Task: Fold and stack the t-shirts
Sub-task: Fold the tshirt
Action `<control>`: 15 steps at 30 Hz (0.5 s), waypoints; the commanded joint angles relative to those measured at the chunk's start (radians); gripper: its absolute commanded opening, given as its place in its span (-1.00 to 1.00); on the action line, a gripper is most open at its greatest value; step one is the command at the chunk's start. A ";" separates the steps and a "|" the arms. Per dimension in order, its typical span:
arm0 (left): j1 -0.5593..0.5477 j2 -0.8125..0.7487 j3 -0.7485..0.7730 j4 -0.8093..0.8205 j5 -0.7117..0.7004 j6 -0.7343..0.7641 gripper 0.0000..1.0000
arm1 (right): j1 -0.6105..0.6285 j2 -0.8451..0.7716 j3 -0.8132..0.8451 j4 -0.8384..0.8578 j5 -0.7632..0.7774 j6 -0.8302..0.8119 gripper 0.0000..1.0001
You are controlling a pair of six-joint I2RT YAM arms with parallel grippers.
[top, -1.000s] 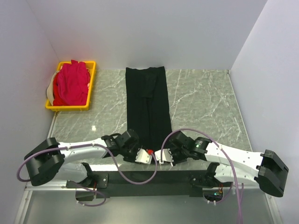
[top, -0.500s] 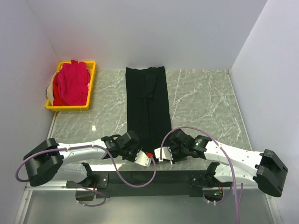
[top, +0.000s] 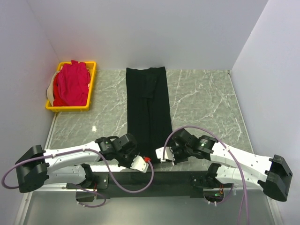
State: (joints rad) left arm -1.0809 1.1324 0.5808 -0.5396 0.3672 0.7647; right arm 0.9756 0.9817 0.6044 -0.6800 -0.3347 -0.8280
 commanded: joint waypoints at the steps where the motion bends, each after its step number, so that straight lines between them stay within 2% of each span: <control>1: 0.047 -0.029 0.053 -0.077 0.097 -0.038 -0.99 | 0.000 -0.037 0.035 -0.016 0.002 0.015 -1.00; 8: 0.246 0.003 0.158 -0.132 0.136 0.068 -0.99 | -0.095 -0.018 0.063 0.062 0.066 -0.083 -1.00; 15: 0.397 0.128 0.283 -0.106 0.167 0.163 -0.99 | -0.224 0.112 0.147 0.135 0.040 -0.222 -1.00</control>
State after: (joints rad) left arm -0.7303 1.2224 0.8066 -0.6540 0.4873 0.8539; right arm 0.7952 1.0657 0.6998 -0.6201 -0.2989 -0.9630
